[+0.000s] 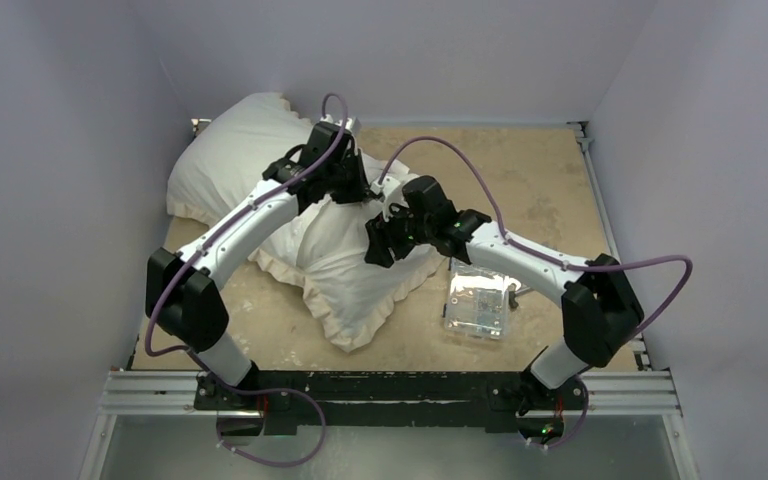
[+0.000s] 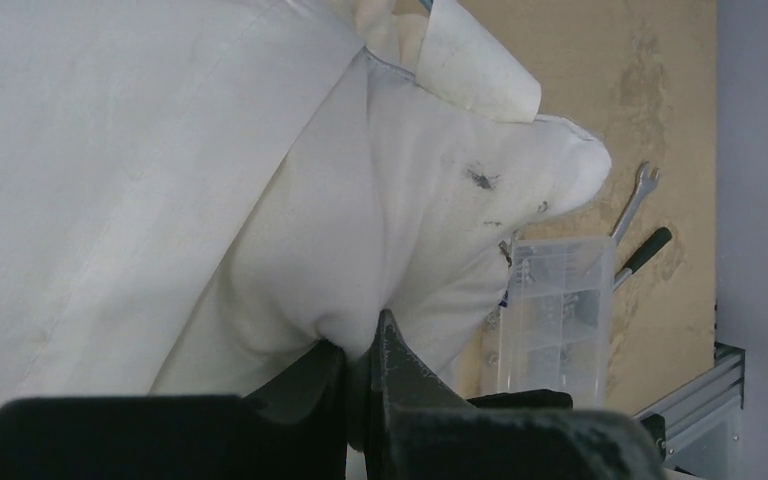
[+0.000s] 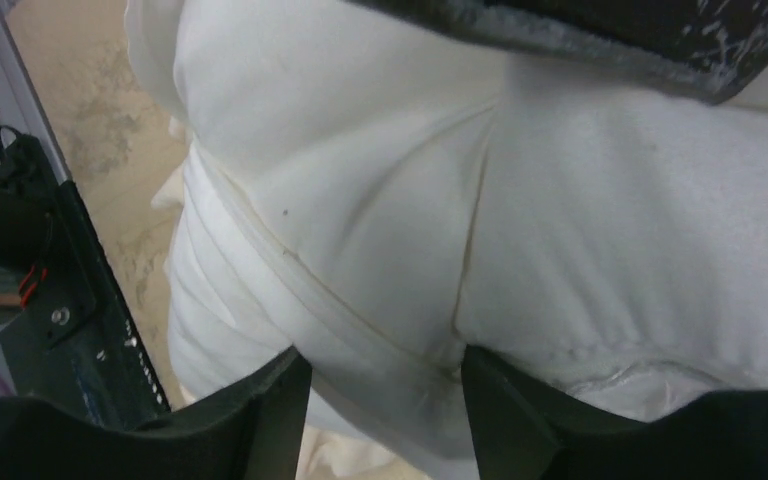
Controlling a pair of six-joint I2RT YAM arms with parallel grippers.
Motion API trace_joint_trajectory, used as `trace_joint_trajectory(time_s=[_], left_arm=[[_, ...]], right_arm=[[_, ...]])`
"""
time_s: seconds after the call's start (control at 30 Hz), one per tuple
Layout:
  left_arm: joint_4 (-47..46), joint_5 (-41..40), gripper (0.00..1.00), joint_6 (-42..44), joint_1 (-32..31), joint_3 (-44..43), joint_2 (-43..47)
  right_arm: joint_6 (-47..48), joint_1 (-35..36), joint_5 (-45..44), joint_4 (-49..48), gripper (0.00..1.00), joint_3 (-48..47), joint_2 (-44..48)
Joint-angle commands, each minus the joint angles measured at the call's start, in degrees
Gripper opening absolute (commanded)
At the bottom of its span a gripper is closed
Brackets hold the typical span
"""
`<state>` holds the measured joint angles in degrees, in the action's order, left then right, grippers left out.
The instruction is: Remove the pillowcase from the pillow
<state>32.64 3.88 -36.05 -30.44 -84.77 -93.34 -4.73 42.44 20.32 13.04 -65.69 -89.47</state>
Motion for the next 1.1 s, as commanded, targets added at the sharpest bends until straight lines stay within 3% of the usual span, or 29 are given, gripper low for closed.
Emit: trace_joint_trajectory(time_s=[0.0, 0.2, 0.37, 0.47, 0.67, 0.83, 1.07], left_arm=[[-2.5, -1.5, 0.0, 2.5, 0.8, -6.0, -1.4], [-1.9, -2.8, 0.0, 2.7, 0.9, -11.6, -5.3], [-2.0, -3.6, 0.0, 1.5, 1.1, -15.8, -9.5], [-2.5, -4.3, 0.0, 0.3, 1.3, -18.1, -11.5], [-3.8, -6.4, 0.0, -1.9, 1.8, -23.9, -14.8], [-6.7, -14.4, 0.0, -3.1, 2.8, -24.0, -15.4], [-8.1, -13.9, 0.0, -7.3, 7.5, -28.9, -18.2]], right_arm=[[1.9, 1.5, 4.6, -0.9, 0.52, -0.7, 0.4], [0.3, 3.3, 5.4, -0.6, 0.15, 6.5, 5.9], [-2.6, 6.2, 4.7, -1.6, 0.1, 11.2, 9.3], [-4.7, 8.0, 4.4, -3.7, 0.0, 14.4, 10.9], [-9.8, 12.0, 4.1, -9.0, 0.0, 21.2, 10.5], [-10.9, 16.6, 5.9, -9.1, 0.0, 22.3, 7.2], [-10.6, 18.7, 5.9, -6.7, 0.0, 23.2, 5.6]])
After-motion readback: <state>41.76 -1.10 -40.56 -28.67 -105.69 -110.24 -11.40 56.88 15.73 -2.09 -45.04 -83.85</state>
